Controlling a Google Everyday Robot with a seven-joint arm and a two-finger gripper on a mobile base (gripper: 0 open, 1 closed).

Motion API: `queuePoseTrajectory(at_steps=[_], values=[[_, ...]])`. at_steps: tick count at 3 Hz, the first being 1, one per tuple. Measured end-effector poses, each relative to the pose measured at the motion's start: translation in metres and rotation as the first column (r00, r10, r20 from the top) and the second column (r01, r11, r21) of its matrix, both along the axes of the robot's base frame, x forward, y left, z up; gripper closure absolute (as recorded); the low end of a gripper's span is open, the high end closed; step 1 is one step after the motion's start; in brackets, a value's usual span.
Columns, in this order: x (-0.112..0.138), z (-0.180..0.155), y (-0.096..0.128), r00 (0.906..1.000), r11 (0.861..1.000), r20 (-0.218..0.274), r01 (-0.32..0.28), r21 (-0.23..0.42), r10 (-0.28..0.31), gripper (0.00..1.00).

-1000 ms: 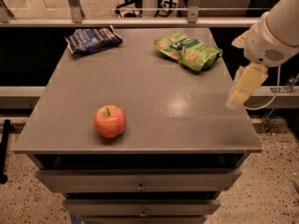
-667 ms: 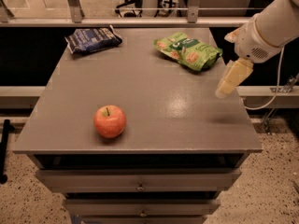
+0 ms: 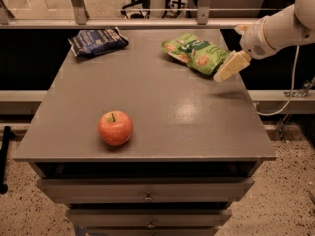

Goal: Move green rice chip bag near apple

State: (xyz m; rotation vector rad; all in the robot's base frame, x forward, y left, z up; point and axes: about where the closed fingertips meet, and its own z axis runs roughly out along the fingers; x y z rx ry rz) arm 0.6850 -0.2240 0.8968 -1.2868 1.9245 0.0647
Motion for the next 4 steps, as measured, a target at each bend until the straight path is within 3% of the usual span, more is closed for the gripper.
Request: queuePoseTrajectory(at_steps=[1,2,3,4], values=[[0.026,-0.010,0.006,0.9995,0.996,-0.006,0.033,0.081,-0.033,0.00],[0.044,-0.025,0.022,0.9957,0.985,-0.066,0.074,0.159,-0.064,0.00],[0.050,-0.034,0.034,0.9879,0.978,-0.129,0.109,0.180,-0.086,0.16],[0.049,-0.035,0.039,0.9818,0.973,-0.163,0.128,0.191,-0.097,0.41]])
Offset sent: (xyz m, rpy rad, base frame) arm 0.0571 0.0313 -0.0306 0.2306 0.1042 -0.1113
